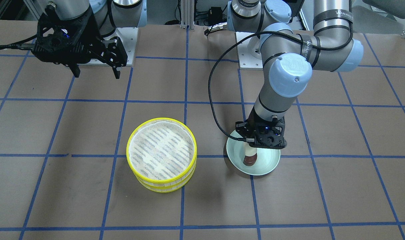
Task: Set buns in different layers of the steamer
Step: 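Carry the white bun with the left gripper toward the steamer, then hold the white bun beside the steamer while the right gripper reaches its rim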
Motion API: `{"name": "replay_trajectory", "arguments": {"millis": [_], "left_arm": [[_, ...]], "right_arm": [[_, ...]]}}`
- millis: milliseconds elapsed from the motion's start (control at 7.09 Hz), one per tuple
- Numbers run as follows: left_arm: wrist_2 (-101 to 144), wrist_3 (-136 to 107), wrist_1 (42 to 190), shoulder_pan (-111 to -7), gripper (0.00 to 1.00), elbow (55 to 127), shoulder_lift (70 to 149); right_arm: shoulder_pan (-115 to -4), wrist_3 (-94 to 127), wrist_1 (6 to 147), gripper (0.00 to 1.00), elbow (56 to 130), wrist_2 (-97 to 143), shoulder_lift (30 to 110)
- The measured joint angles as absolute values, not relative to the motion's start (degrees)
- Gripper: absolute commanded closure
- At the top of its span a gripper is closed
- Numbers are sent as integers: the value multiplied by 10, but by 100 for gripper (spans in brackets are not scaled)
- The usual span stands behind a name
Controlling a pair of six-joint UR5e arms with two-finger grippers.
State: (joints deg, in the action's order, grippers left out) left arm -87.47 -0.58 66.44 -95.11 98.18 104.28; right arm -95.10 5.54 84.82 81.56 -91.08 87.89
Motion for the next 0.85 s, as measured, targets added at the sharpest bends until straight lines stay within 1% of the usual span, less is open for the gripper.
{"name": "replay_trajectory", "arguments": {"millis": [423,846], "left_arm": [[-821,-71,652,-996,94,975,1054],[-815,-84,648,-1004,94,975,1057]], "right_arm": [[-951,55,848,0,816,-911,879],[-951,55,848,0,816,-911,879]]}}
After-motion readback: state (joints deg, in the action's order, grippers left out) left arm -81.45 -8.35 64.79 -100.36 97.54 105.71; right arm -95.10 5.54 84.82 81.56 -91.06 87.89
